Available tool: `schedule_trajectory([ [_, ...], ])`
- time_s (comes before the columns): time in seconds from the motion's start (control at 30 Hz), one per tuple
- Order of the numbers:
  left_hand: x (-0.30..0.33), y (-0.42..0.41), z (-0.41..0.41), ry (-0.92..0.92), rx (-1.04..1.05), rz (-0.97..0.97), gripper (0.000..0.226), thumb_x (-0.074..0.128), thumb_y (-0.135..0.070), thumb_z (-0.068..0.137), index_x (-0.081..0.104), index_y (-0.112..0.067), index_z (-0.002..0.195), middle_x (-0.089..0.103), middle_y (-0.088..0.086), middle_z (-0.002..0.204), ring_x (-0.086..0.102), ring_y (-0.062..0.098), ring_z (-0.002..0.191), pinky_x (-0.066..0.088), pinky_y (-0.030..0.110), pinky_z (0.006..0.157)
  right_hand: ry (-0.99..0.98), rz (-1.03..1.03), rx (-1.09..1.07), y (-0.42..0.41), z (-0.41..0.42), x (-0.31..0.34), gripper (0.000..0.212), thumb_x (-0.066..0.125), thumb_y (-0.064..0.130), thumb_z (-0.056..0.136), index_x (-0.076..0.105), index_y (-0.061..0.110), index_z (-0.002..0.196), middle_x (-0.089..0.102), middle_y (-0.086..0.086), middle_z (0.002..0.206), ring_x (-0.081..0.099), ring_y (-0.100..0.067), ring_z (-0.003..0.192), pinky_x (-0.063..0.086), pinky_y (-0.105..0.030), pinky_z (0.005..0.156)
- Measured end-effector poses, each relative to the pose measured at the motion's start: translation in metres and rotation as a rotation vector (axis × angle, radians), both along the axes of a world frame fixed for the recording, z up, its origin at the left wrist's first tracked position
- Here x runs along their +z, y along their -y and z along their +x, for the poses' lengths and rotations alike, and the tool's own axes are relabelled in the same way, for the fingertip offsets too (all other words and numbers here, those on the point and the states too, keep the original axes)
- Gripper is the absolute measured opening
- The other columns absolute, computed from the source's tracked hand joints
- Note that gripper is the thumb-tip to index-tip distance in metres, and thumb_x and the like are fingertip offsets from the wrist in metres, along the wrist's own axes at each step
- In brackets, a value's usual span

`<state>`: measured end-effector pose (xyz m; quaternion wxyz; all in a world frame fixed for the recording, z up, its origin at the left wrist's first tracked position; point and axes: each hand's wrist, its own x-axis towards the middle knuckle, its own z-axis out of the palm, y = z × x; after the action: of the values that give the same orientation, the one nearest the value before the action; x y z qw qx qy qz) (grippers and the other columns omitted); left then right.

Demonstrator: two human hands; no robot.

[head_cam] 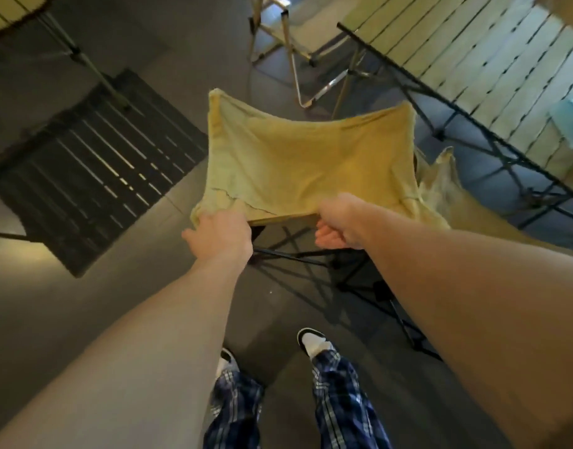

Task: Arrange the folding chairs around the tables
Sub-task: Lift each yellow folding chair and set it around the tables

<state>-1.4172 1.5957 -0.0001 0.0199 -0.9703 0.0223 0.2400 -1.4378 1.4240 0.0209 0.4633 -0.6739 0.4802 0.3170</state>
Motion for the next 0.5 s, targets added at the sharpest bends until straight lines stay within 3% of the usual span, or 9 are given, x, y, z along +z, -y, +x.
schedule_trajectory([
  [0.1,0.002,-0.034,0.035,0.084,-0.059,0.020,0.024,0.049,-0.012,0.096,0.061,-0.018,0.116,0.054,0.006,0.093,0.060,0.029,0.098,0.044,0.039,0.071,0.099,-0.174,0.314,-0.033,0.004,0.006,0.031,0.040,0.006,0.101,0.057,0.001,0.126,0.057,-0.014,0.129,0.057,-0.029,0.115,0.050,-0.028,0.082],
  [0.23,0.013,-0.050,0.077,0.021,-0.115,0.093,0.028,0.045,-0.016,0.097,0.057,-0.016,0.122,0.051,0.010,0.101,0.056,0.031,0.104,0.042,0.041,0.074,0.089,-0.164,0.285,-0.062,0.019,0.003,0.040,0.043,0.009,0.097,0.050,0.001,0.135,0.054,-0.017,0.132,0.052,-0.033,0.120,0.046,-0.037,0.098],
  [0.37,-0.002,-0.018,0.083,-0.087,-0.364,-0.007,0.037,0.053,-0.016,0.086,0.051,-0.033,0.119,0.045,0.004,0.121,0.044,0.032,0.117,0.046,0.051,0.090,0.044,-0.150,0.427,-0.051,0.027,0.005,0.034,0.046,0.015,0.096,0.049,0.004,0.127,0.055,-0.014,0.120,0.055,-0.029,0.099,0.048,-0.034,0.077],
  [0.5,-0.018,0.015,0.118,-0.133,-0.356,-0.056,0.021,0.043,-0.011,0.093,0.062,-0.018,0.101,0.056,0.004,0.091,0.057,0.027,0.087,0.047,0.037,0.069,0.058,-0.184,0.509,-0.021,0.044,-0.005,0.026,0.054,0.020,0.089,0.049,0.008,0.112,0.057,-0.010,0.104,0.056,-0.026,0.084,0.047,-0.032,0.062],
])
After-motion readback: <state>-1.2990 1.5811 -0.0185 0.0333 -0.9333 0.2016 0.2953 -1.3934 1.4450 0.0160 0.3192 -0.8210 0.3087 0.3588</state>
